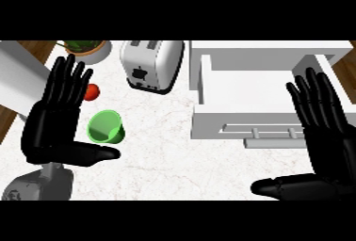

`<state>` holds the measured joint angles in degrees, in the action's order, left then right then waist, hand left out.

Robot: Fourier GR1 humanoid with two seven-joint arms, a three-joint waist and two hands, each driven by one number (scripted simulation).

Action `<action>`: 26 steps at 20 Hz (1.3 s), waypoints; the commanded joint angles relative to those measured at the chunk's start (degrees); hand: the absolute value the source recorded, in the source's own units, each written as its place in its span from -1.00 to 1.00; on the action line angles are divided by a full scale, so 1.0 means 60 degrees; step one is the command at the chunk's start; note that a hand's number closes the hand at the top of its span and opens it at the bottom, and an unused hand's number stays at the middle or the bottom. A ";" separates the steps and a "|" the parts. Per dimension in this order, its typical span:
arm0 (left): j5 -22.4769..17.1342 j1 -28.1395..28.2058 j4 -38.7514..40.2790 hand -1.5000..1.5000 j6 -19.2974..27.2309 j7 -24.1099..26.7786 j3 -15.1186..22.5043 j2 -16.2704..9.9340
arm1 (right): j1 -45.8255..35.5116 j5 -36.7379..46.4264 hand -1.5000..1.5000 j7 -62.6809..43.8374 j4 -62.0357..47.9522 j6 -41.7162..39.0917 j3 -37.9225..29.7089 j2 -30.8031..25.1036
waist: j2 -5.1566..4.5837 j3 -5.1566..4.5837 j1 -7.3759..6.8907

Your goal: Pick up the cup, place it into the drawer and close the drawer

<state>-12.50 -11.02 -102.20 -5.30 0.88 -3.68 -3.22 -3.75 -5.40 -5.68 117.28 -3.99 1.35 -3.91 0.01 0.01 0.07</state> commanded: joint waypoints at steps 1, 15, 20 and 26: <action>0.0074 0.0187 -0.0090 -1.00 0.0168 0.0012 0.0143 0.0134 | 0.0444 -0.0263 -1.00 0.0402 0.0037 -0.0337 -0.0264 -0.0048 | 0.0004 -0.0001 0.0000; -0.0136 -0.0078 0.1322 -1.00 -0.0053 -0.0032 -0.0641 -0.0489 | 0.0160 -0.0138 -1.00 0.0529 -0.0279 -0.0351 -0.0443 -0.0055 | -0.0002 -0.0001 0.0007; 0.0562 0.0766 0.1917 -1.00 -0.0058 0.1189 -0.0269 -0.0157 | 0.0158 -0.0076 -1.00 -0.0190 0.0475 -0.0125 -0.0138 0.0105 | 0.0002 -0.0002 0.0008; 0.1033 0.0955 0.2676 -1.00 0.0404 0.1687 -0.0281 0.0077 | -0.0004 -0.0437 -1.00 -0.0762 0.0865 -0.0197 -0.0565 -0.0176 | 0.0005 -0.0003 0.0022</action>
<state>-8.95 -5.39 -89.28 -5.08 8.40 -6.20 -4.33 -5.20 -6.66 -6.70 117.56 -5.27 -1.69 -4.53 -0.01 0.00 0.05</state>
